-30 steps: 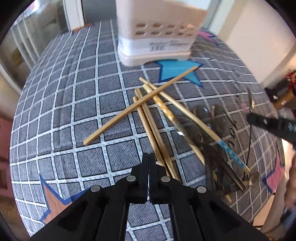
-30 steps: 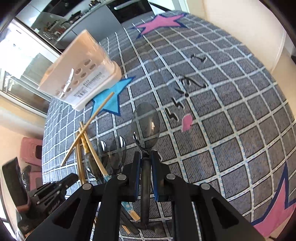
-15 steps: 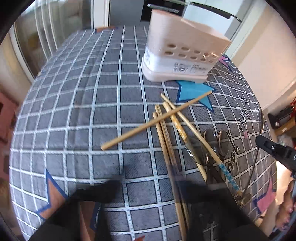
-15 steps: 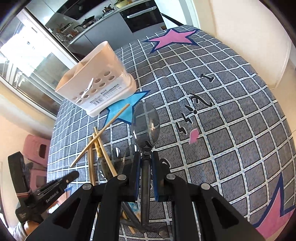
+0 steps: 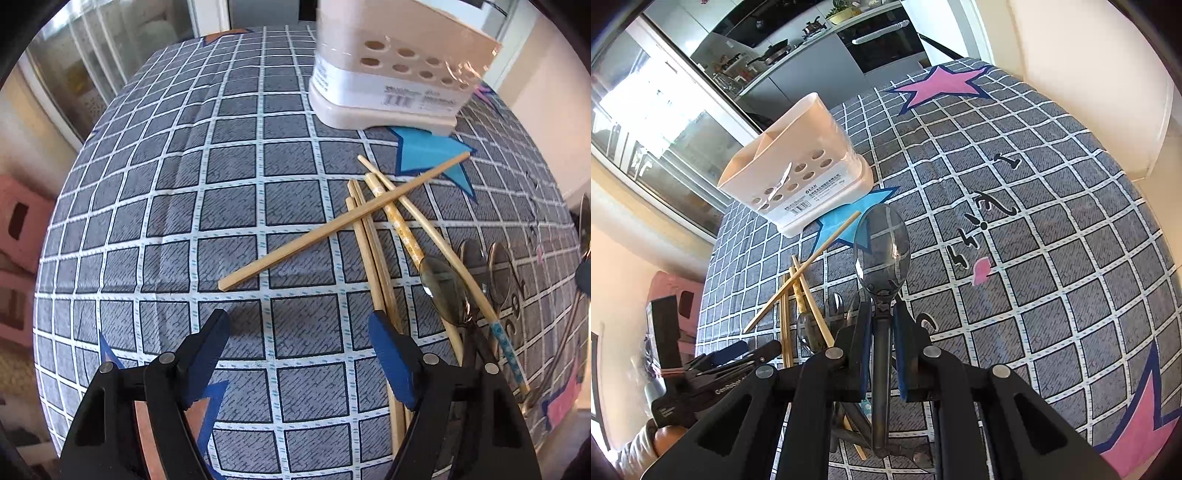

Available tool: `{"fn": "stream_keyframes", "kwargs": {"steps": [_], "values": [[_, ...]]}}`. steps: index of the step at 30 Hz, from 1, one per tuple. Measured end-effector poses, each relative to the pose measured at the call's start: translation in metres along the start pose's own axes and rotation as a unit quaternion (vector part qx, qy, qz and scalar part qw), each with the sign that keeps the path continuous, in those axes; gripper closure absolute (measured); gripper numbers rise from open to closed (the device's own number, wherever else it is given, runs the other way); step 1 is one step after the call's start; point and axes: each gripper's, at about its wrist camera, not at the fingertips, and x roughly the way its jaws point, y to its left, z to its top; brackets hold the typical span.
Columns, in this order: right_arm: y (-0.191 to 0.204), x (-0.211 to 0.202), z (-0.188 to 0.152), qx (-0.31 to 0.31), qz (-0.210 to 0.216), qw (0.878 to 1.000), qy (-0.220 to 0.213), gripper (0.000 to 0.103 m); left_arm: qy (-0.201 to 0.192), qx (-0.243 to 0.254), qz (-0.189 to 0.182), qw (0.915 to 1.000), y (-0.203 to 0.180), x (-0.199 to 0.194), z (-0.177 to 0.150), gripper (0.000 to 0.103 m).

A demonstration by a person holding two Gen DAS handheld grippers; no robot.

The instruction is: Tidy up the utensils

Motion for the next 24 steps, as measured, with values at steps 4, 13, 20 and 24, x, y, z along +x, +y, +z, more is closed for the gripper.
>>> {"fn": "stream_keyframes", "kwargs": {"steps": [4,13,20,24], "values": [[-0.004,-0.001,0.002,0.006,0.001,1.0,-0.002,0.091,-0.004,-0.004,0.004,1.0,-0.015,0.008,-0.003,0.0],[-0.003,0.001,0.0,0.006,0.005,1.0,0.002,0.091,-0.008,-0.017,-0.035,0.9992,-0.025,-0.021,-0.027,0.0],[-0.001,0.002,0.0,0.005,0.004,1.0,0.005,0.091,-0.01,-0.006,-0.04,0.9991,-0.026,-0.023,-0.037,0.0],[0.002,0.003,-0.001,0.003,0.005,1.0,0.006,0.091,-0.007,-0.003,-0.049,0.9988,-0.028,-0.028,-0.03,0.0]]}}
